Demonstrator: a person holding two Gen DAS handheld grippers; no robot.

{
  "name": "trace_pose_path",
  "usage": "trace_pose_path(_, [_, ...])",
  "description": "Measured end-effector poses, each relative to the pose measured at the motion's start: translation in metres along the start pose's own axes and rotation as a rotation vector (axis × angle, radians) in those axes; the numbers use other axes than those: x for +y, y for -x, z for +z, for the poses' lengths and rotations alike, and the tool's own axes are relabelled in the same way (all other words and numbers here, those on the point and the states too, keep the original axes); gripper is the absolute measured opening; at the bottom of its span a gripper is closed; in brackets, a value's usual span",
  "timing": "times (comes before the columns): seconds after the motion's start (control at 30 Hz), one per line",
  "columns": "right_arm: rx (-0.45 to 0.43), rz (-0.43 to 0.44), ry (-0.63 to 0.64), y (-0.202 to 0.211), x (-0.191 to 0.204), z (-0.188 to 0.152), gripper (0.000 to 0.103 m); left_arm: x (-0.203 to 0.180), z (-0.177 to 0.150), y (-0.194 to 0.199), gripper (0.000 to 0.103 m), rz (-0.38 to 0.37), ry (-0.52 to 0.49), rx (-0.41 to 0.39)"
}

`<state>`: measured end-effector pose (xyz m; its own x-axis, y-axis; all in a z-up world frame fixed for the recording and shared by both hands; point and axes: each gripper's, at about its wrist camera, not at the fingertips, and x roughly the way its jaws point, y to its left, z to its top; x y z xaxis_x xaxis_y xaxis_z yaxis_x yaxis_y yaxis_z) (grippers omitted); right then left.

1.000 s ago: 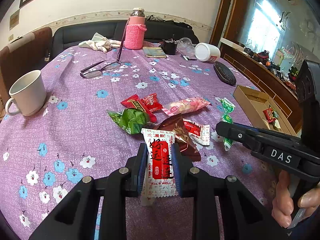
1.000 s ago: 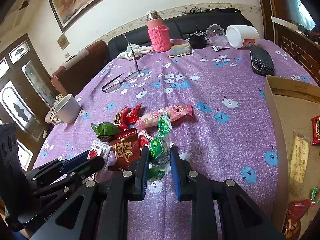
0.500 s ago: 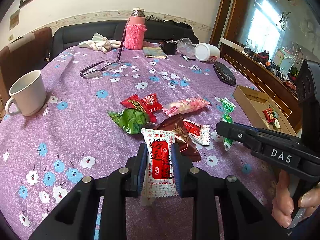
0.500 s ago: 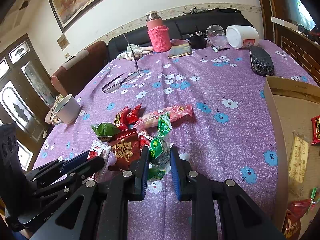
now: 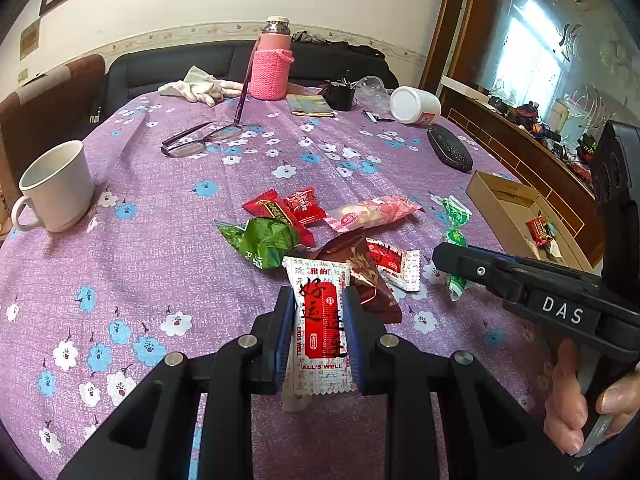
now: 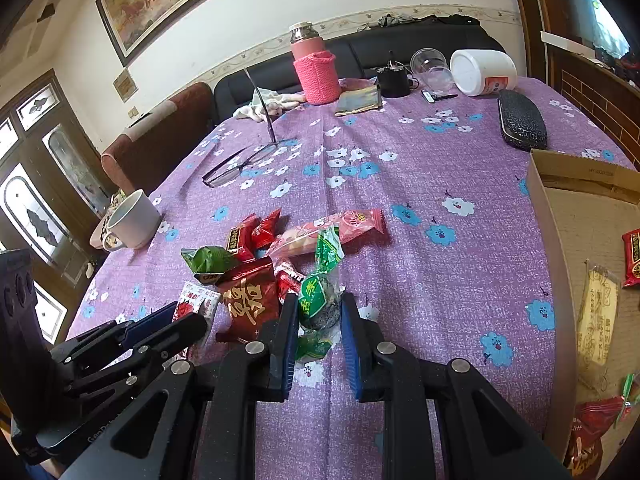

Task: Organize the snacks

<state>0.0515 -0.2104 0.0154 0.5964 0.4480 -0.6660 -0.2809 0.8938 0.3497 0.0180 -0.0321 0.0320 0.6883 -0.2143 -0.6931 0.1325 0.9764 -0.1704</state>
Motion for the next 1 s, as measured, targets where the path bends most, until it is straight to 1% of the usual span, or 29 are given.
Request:
trace_pose_path(0.73, [-0.017,-0.003,-0.021,0.005,-0.003,0.002,0.022,-0.001,0.000,0.003,0.023,-0.001,-0.002,-0.017])
trace_pose_path(1.0, [-0.043,-0.002,-0.046,0.012,-0.009,0.005,0.022,-0.004,0.000,0.007,0.023,-0.007,-0.010,-0.033])
